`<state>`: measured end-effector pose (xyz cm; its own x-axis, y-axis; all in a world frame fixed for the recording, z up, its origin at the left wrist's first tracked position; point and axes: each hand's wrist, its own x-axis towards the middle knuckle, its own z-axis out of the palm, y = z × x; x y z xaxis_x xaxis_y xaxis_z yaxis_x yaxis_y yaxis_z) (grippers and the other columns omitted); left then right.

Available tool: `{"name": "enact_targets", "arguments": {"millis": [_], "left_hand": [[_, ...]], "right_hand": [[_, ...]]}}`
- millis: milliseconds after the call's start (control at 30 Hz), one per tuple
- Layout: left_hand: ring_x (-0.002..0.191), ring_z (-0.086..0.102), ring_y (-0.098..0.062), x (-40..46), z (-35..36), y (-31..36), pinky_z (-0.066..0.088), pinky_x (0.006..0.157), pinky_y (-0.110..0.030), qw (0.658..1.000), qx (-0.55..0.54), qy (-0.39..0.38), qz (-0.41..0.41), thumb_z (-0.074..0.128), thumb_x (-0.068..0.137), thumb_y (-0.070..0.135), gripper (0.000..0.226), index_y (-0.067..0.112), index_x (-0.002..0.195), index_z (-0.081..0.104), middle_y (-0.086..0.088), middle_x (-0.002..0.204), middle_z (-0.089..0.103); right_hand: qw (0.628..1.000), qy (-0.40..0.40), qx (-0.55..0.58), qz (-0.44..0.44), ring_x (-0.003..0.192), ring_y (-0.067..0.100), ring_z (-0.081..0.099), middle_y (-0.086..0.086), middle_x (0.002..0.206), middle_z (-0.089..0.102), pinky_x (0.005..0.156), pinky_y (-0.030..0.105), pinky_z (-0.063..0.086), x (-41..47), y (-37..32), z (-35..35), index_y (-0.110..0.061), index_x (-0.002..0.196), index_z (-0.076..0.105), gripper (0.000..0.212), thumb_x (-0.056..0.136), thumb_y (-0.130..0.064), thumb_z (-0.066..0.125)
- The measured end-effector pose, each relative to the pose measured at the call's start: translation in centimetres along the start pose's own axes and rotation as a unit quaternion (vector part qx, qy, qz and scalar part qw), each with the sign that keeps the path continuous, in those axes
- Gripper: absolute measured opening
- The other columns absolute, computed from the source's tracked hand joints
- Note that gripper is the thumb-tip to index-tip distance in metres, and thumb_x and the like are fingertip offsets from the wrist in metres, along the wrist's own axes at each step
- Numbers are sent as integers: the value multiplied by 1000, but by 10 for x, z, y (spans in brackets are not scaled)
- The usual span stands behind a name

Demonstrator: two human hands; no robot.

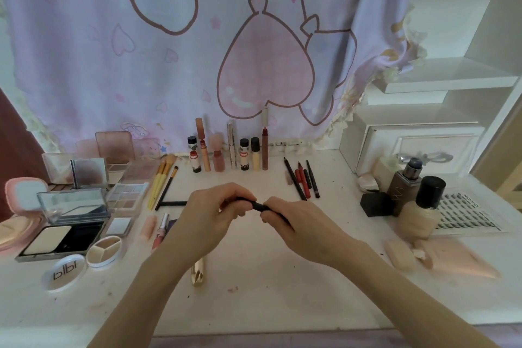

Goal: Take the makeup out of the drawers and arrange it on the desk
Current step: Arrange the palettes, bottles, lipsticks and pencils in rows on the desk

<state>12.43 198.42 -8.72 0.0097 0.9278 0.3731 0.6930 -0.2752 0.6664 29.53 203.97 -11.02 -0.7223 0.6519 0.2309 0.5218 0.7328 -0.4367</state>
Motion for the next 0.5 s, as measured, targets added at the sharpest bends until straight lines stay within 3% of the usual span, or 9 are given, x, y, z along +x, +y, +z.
{"name": "enact_targets", "arguments": {"millis": [100,200,267,333,400,500], "left_hand": [[72,55,6,4,4,-2,41,65,-4,1000,4,7,-9,61,85,11,26,37,84,59,18,68,59],[73,59,0,13,9,-12,46,67,-8,996,-12,60,-58,62,85,15,16,30,91,59,14,78,62],[75,61,-5,22,17,-18,48,66,-12,986,-38,118,-110,64,84,16,11,24,91,59,8,80,63],[71,59,-4,31,34,-17,46,58,-8,976,-53,151,-145,65,84,18,12,24,84,54,7,78,62],[65,54,-2,40,56,-12,40,54,-2,976,-63,154,-143,65,84,20,19,27,77,49,8,74,58],[64,50,-4,60,89,-3,42,56,-9,983,-37,139,-111,63,86,21,19,23,76,47,7,72,53]], "right_hand": [[997,-33,50,58,54,5,44,-11,70,50,52,19,35,3,4,1,-22,111,49,23,97,-38,40],[986,-57,100,122,56,3,47,-11,76,52,49,13,39,0,15,-6,-24,119,44,23,97,-25,43],[980,-29,110,162,62,2,48,-10,81,51,52,7,41,-3,26,-15,-20,115,49,22,96,-12,40],[966,23,130,221,66,2,47,-6,82,49,51,3,38,-1,40,-22,-14,118,53,31,94,-3,38],[933,84,195,291,67,9,55,-3,79,55,55,6,43,5,52,-27,-12,122,56,36,92,1,40],[865,166,272,388,78,19,65,10,93,65,85,37,54,21,73,-32,-2,127,51,41,88,7,46]]}}
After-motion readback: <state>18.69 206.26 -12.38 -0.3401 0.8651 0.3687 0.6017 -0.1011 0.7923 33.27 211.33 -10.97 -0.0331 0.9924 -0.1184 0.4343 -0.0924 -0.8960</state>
